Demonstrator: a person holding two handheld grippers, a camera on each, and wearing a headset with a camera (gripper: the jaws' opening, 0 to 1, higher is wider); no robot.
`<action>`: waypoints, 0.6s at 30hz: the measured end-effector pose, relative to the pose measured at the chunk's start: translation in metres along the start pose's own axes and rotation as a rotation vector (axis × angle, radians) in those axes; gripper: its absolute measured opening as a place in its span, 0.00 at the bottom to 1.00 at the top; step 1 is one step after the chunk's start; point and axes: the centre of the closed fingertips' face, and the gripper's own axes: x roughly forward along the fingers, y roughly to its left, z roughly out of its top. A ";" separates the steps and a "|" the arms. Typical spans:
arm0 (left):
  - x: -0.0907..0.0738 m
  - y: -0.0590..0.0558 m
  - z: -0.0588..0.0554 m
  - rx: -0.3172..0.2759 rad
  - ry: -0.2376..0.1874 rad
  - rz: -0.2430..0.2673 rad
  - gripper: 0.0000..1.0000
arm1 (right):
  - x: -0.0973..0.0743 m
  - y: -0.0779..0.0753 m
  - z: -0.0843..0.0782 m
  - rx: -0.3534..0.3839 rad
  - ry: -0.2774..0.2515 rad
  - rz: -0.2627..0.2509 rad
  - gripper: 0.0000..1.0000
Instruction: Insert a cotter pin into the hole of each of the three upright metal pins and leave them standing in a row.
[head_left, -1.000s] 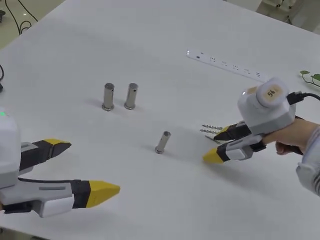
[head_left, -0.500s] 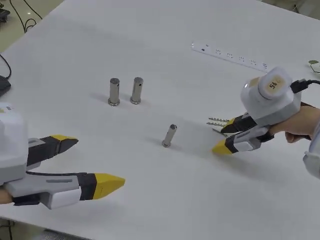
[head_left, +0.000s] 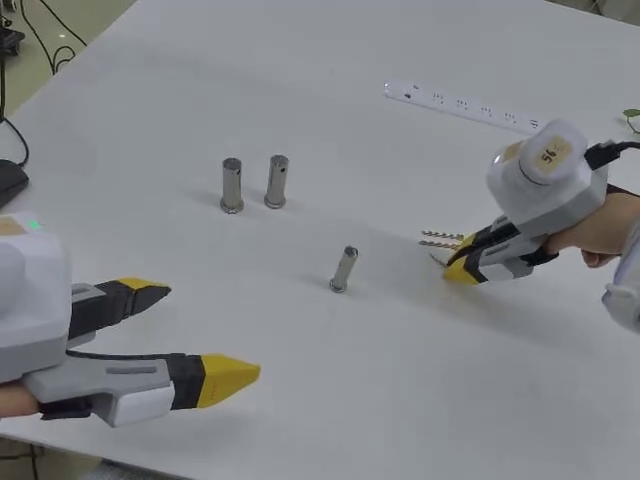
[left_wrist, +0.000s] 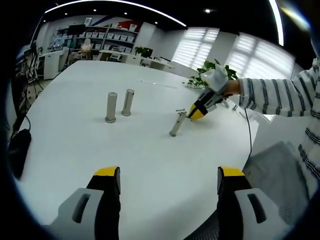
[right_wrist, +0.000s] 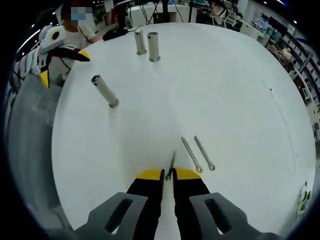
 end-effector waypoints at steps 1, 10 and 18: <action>0.000 0.000 0.000 0.000 -0.002 0.000 0.79 | 0.000 -0.003 -0.001 -0.045 0.016 -0.012 0.06; 0.002 -0.001 0.000 -0.012 -0.001 0.000 0.75 | 0.002 0.001 0.001 -0.179 0.124 -0.028 0.05; 0.002 -0.002 0.001 -0.002 0.001 -0.005 0.75 | 0.001 -0.002 -0.001 -0.133 0.116 -0.013 0.03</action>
